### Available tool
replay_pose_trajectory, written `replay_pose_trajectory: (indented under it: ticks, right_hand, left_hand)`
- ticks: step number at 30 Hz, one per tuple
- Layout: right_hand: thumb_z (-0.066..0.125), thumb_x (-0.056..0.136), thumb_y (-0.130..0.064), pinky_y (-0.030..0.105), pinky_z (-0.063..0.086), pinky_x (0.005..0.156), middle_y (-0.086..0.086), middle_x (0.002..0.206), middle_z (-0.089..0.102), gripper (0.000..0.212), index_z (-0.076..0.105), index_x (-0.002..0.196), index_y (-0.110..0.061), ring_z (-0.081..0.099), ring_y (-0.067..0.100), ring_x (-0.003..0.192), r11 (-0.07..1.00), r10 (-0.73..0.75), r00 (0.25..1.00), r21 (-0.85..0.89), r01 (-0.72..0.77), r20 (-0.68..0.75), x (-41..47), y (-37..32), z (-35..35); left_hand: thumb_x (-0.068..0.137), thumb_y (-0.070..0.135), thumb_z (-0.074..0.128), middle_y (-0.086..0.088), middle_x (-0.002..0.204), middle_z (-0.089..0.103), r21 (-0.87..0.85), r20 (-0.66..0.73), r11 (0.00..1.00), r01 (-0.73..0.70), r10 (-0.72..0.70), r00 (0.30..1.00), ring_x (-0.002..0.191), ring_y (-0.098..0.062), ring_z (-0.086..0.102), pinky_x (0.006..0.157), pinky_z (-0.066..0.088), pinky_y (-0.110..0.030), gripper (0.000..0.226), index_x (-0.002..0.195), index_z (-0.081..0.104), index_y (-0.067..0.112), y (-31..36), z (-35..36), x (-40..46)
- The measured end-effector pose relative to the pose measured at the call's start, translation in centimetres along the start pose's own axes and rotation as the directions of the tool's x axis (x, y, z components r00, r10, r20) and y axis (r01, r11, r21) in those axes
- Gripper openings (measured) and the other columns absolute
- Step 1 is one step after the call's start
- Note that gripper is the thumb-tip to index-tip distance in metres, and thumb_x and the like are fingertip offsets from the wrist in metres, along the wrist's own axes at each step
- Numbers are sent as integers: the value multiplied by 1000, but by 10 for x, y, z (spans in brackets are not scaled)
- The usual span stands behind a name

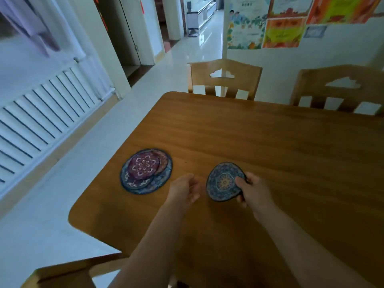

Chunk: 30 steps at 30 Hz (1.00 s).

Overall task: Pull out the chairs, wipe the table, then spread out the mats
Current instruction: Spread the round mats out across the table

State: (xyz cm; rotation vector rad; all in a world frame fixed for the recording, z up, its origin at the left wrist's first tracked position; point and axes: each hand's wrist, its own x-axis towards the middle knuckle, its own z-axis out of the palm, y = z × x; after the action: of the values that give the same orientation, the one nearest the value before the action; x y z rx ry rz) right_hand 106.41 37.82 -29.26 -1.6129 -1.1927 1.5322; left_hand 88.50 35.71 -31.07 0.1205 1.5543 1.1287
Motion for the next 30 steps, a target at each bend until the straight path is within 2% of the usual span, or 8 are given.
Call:
replay_pose_trajectory:
  ticks: [2,4,7,9,17,24,28,30]
  right_hand:
    - [51,102,-20,28,37,44,6,85,61,13,48,115,-21,49,16,51,1000,19,1000,18,-20,19,12,-6,28]
    - [51,101,-20,27,37,42,7,86,61,16,49,117,-20,49,17,51,999,27,999,25,-27,31,25,-10,57]
    - [53,100,-20,25,38,39,8,87,62,17,51,117,-21,50,17,50,999,43,998,32,-44,45,40,-15,93]
    - [54,100,-18,25,36,38,8,85,61,12,50,111,-22,49,17,49,998,36,998,42,-39,52,48,-18,110]
    - [53,100,-16,22,36,34,8,82,60,12,51,112,-19,48,13,41,997,26,995,65,-32,94,72,-29,143]
    - [54,100,-17,22,37,36,10,86,62,32,51,132,-12,50,14,45,993,57,992,100,-68,110,84,-31,134]
    - [54,100,-16,23,39,38,11,90,64,41,46,140,-12,51,15,48,987,85,996,133,-88,32,97,-30,110]
    - [55,99,-14,24,41,40,12,92,63,48,40,145,-12,53,16,50,974,124,992,191,-118,-21,108,-30,95]
  left_hand:
    - [96,12,52,-4,79,54,4,-104,999,-48,48,993,64,-14,49,59,43,-28,8,93,59,8,24,-30,31]
    - [92,12,56,-7,96,60,46,-236,992,-116,124,964,73,-14,53,71,50,-33,24,115,61,9,48,-57,63]
    - [92,25,58,-13,148,34,262,-496,962,-70,197,846,127,-31,41,105,40,-45,55,143,41,19,68,-92,104]
    - [92,26,57,-11,154,20,402,-567,916,8,242,788,138,-31,22,108,33,-45,63,148,29,19,72,-107,118]
    - [81,22,72,-11,146,25,700,-502,710,75,415,759,131,-31,26,106,30,-41,81,147,25,17,71,-134,133]
    - [83,21,73,-8,130,40,794,-413,608,-20,563,716,116,-28,41,86,45,-41,44,122,52,25,75,-136,133]
    - [92,21,65,-7,104,69,729,-375,639,-245,673,638,85,-24,59,73,46,-34,10,101,64,19,90,-114,137]
    - [89,20,70,-8,101,70,604,-351,729,-323,606,714,82,-23,62,75,55,-39,9,95,65,18,97,-88,147]
